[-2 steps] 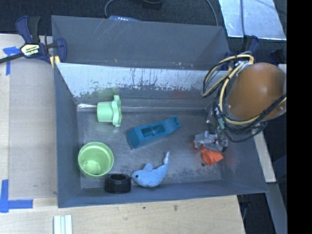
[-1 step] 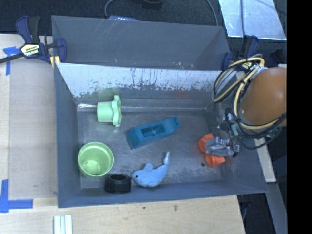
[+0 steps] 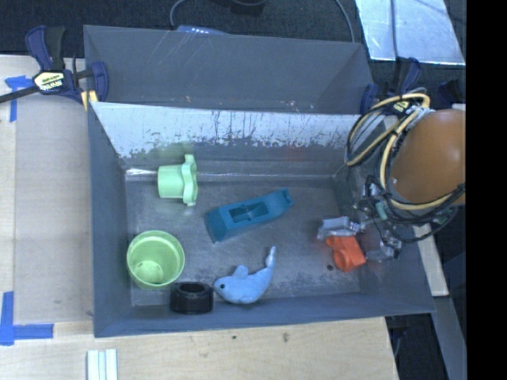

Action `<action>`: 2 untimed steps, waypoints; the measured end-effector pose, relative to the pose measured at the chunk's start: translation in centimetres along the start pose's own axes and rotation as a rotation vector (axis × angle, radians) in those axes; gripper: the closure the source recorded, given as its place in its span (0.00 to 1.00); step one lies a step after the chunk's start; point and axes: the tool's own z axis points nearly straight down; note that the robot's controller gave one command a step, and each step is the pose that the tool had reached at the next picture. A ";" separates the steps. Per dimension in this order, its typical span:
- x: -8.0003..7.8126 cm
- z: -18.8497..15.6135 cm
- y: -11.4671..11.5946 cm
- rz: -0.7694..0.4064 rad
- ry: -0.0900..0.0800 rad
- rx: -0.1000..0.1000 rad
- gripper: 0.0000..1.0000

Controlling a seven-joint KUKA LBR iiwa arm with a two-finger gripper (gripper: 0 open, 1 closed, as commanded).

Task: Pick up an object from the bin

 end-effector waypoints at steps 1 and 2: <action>0.0 0.0 0.0 0.000 0.000 0.000 0.00; -0.1 0.0 -0.5 -0.208 0.000 0.002 0.00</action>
Offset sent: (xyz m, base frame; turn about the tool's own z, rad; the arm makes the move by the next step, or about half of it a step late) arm 0.0121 -0.0037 0.0000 -0.5738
